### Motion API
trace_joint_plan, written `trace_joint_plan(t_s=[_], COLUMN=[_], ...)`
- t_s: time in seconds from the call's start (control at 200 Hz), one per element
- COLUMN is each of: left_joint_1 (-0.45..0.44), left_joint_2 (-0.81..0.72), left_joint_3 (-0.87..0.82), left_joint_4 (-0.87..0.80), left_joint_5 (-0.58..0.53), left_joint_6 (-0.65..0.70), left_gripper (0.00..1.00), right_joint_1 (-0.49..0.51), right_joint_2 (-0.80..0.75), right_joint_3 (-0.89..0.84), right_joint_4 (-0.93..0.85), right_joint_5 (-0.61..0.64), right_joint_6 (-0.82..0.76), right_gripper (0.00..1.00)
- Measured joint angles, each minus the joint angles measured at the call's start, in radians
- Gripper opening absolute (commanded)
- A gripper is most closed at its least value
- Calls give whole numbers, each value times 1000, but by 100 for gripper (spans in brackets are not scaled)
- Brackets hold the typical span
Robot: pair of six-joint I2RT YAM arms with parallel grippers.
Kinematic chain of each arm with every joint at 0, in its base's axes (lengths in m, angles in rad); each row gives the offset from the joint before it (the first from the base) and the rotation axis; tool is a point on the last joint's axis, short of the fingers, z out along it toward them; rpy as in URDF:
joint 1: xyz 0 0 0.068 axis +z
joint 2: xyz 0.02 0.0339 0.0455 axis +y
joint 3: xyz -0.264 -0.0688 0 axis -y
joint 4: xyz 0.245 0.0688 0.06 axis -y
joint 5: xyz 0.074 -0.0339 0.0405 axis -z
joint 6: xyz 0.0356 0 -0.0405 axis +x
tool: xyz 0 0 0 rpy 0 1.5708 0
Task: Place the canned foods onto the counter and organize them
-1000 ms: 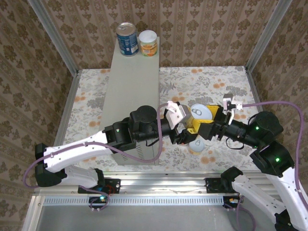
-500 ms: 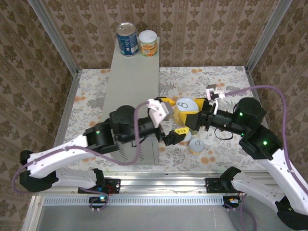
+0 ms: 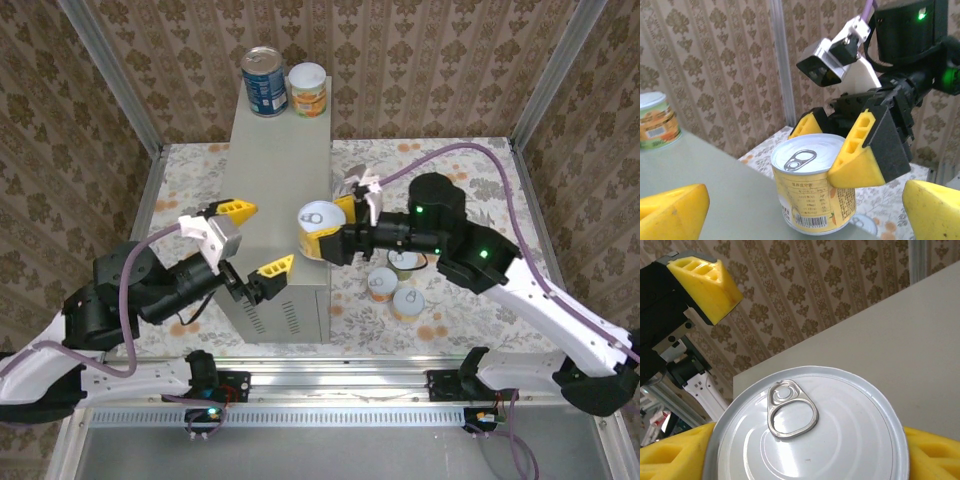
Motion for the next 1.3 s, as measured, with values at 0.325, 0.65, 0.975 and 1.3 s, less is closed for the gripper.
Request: trace_joint_plan(t_s=[0.325, 0.65, 0.975, 1.3], left_joint_1=[0, 0, 1, 29], left_joint_2=[-54, -70, -48, 47], left_joint_3=[0, -13, -20, -26], left_joint_4=[-98, -112, -96, -82], left_joint_5=[-71, -135, -171, -155], left_joint_6=[11, 19, 21, 16], left_gripper=[100, 100, 100, 100], right_joint_1=[123, 151, 148, 151], right_joint_2=[124, 166, 143, -119], right_joint_3=[64, 93, 98, 50], right_joint_4=[2, 29, 13, -88], right_joint_5=[130, 185, 254, 348], right_joint_6=[-146, -195, -213, -231], right_gripper=[72, 86, 100, 100])
